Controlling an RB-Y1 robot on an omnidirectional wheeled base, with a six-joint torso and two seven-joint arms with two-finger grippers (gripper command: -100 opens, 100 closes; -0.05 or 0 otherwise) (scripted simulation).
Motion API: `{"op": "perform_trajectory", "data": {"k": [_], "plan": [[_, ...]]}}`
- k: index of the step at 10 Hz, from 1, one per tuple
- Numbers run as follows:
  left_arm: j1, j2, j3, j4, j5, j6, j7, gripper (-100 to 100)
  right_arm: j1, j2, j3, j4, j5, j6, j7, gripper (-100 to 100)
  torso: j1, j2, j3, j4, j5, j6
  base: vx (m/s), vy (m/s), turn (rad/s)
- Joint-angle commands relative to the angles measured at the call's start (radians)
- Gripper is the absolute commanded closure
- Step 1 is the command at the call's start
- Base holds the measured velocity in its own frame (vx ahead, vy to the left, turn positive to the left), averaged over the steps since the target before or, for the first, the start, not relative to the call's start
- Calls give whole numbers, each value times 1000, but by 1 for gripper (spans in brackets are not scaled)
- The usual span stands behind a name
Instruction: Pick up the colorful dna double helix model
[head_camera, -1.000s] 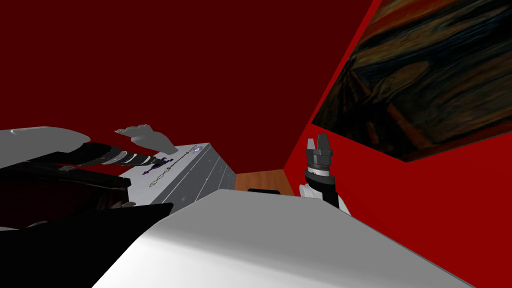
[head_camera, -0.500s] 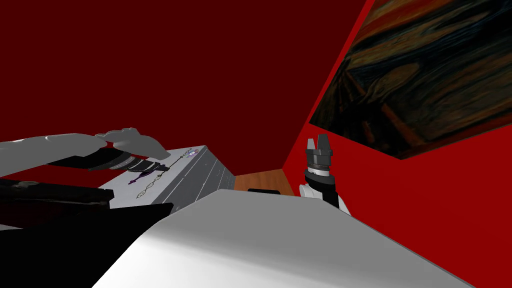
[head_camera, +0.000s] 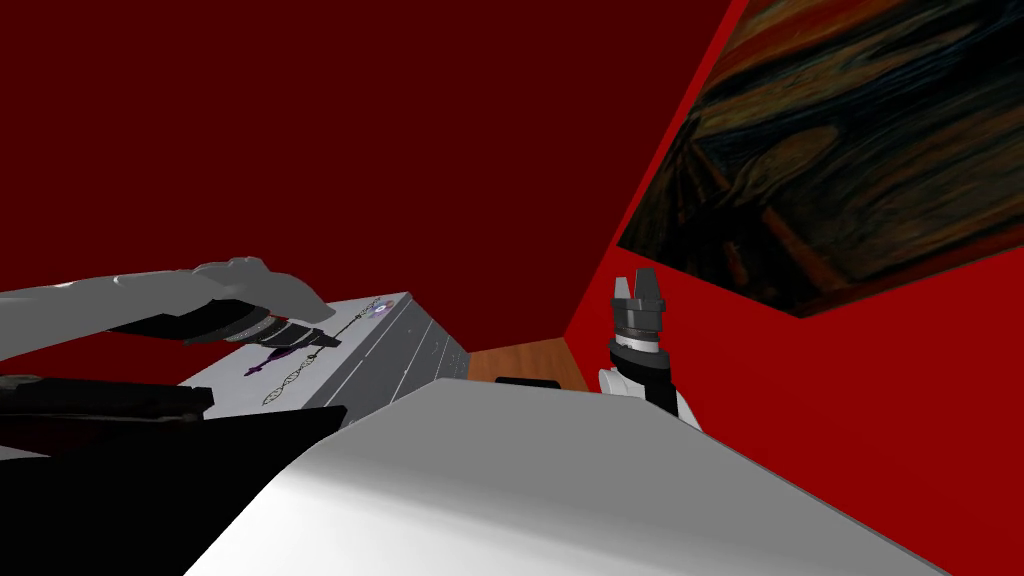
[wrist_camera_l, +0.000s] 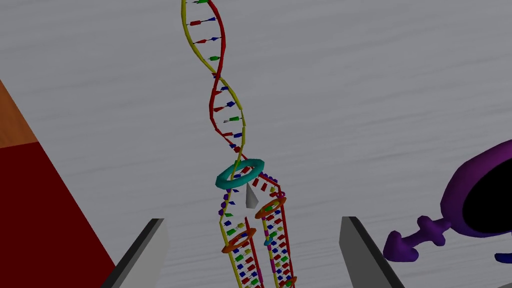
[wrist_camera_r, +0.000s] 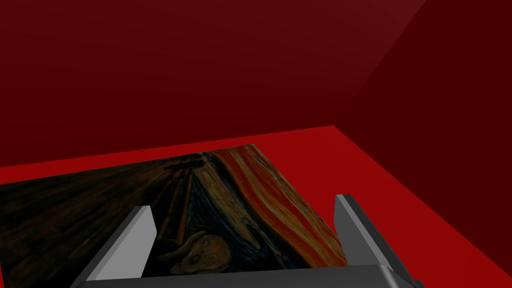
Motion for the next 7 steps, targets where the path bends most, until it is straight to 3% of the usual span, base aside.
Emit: {"op": "perform_trajectory", "data": {"k": [1,4,5,6,7], "plan": [[27,-35,-1,10,-2,18,-2,-100,0,0,0,0,0,0,0,0,0,0,0,0,0,0,66,16,-24],[62,-78,-2,23,-5,41,-4,-100,0,0,0,0,0,0,0,0,4,-9,-6,-3,3,3,103,17,-2],[58,-61,-5,19,-1,37,-5,-100,0,0,0,0,0,0,0,0,7,-13,-8,-4,8,6,33,9,2],[59,-62,-5,18,-2,39,-4,100,0,0,0,0,0,0,0,0,9,-13,-9,-4,8,7,0,0,0],[59,-62,-5,18,-2,39,-4,100,0,0,0,0,0,0,0,0,9,-12,-8,-4,8,7,0,0,0]]}}
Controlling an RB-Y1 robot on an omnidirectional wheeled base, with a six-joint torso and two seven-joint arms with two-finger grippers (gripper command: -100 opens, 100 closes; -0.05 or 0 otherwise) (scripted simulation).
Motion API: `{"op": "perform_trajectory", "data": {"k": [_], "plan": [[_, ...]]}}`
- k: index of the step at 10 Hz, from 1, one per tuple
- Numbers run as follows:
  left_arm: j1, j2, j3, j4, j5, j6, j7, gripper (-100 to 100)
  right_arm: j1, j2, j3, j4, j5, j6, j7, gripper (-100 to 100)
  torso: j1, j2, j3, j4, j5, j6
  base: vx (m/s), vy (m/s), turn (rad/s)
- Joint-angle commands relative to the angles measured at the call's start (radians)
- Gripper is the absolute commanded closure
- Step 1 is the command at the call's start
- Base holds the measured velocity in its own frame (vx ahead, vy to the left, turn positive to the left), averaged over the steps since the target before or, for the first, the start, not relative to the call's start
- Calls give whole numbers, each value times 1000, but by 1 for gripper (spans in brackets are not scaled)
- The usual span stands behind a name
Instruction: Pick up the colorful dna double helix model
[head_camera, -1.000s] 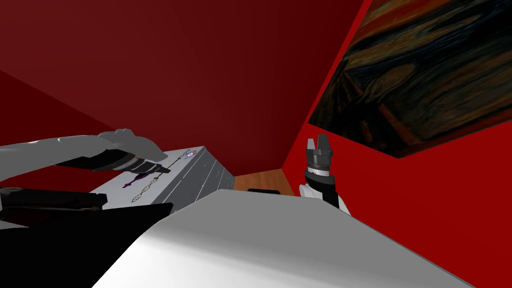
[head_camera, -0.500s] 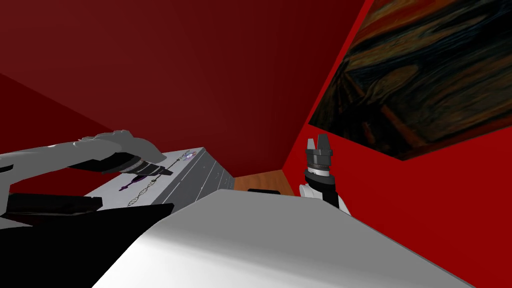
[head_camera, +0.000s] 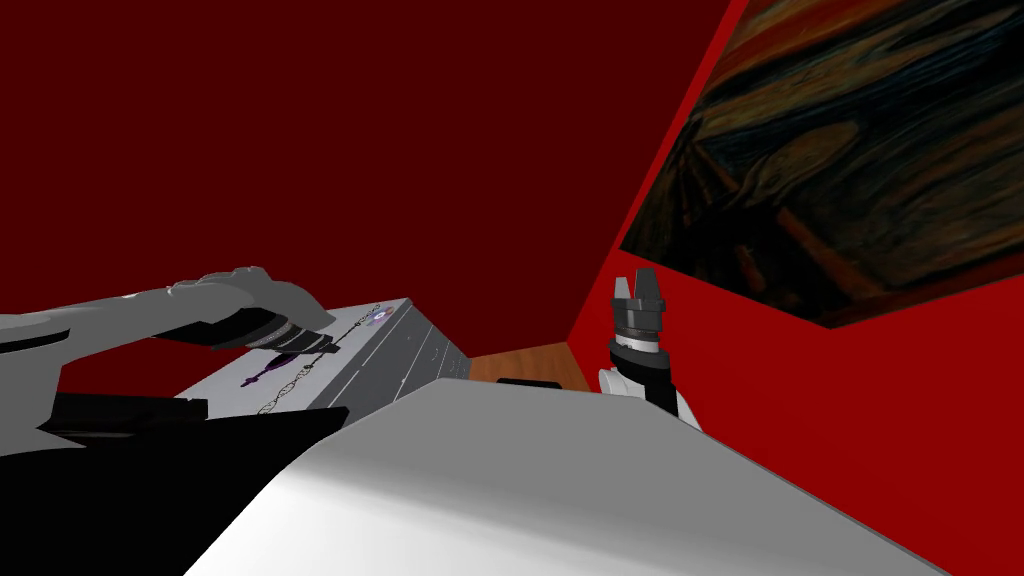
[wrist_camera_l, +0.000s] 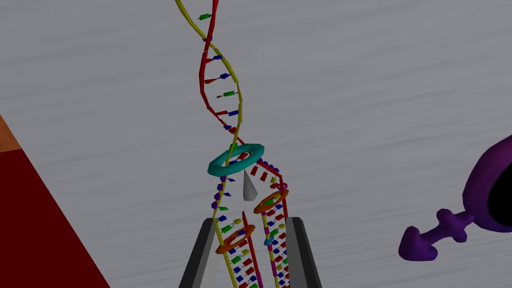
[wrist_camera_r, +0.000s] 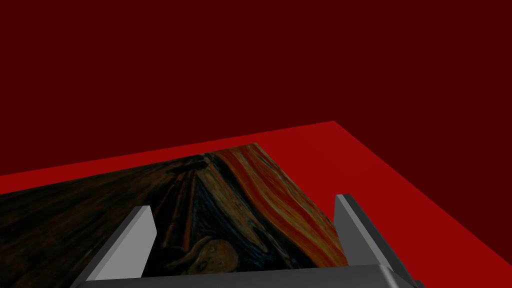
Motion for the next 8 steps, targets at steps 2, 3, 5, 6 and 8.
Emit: {"op": "perform_trajectory", "data": {"k": [2,3,5,6,8], "plan": [[0,0,0,0,0,0,0,100,0,0,0,0,0,0,0,0,1,0,0,0,0,0,0,0,0],[0,0,0,0,0,1,0,100,0,0,0,0,0,0,0,0,1,0,0,0,1,0,0,0,0],[-32,26,4,-9,0,-22,2,100,0,0,0,0,0,0,0,0,2,0,0,0,1,0,-39,-2,-1],[-45,44,4,-14,1,-31,3,100,0,0,0,0,0,0,0,0,1,4,2,1,0,0,-137,-28,-2],[-41,38,5,-24,-6,-21,13,0,0,0,0,0,0,0,0,0,0,6,4,2,1,-1,-35,-10,2]]}}
